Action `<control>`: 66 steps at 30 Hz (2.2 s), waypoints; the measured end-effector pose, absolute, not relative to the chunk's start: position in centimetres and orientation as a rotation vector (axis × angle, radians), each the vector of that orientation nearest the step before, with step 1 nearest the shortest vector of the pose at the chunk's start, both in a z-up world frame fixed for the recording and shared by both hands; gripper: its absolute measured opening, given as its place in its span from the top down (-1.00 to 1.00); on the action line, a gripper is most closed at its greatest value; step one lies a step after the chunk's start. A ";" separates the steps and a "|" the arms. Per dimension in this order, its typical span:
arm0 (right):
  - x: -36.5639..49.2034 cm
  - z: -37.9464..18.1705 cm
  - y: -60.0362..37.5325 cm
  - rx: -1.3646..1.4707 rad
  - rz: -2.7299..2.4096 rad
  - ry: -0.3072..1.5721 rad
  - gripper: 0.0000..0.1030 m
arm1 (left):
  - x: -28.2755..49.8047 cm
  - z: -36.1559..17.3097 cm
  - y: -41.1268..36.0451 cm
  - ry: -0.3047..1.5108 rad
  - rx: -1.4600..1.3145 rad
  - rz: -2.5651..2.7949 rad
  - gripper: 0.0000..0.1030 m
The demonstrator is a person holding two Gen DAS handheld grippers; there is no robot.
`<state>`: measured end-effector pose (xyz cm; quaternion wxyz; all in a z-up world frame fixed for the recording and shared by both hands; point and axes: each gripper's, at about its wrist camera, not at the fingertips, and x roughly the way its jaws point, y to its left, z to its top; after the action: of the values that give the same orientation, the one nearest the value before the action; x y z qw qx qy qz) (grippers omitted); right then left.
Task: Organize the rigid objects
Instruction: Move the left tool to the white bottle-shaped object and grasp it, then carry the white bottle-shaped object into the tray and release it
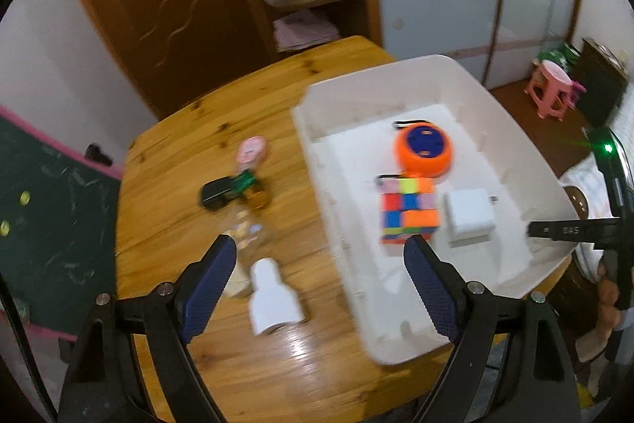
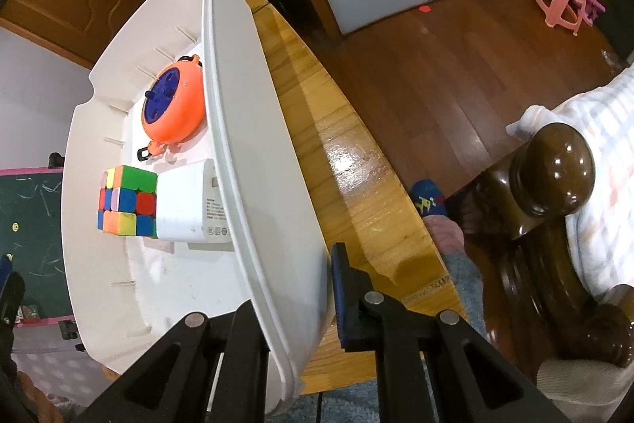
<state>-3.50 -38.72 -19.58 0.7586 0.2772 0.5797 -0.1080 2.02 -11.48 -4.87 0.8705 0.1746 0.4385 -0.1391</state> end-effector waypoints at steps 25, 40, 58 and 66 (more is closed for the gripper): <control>-3.2 -19.4 -38.3 0.579 -0.257 1.284 0.80 | 2.9 -10.4 0.9 1.179 0.123 -0.142 -0.72; -3.1 -19.2 -38.1 0.571 -0.257 1.283 0.80 | 4.3 -17.4 -3.6 1.228 0.171 -0.194 -0.72; -2.9 -19.1 -37.9 0.554 -0.263 1.282 0.80 | 5.4 -19.6 -2.9 1.221 0.084 -0.124 -0.42; -2.9 -19.0 -37.7 0.547 -0.267 1.280 0.79 | 4.9 -19.3 -2.8 1.211 0.081 -0.122 -0.15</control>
<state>-2.87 -37.71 -18.99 0.7592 0.2513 0.5879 -0.1224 4.91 -2.77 -19.26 0.8197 0.0379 0.5686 -0.0574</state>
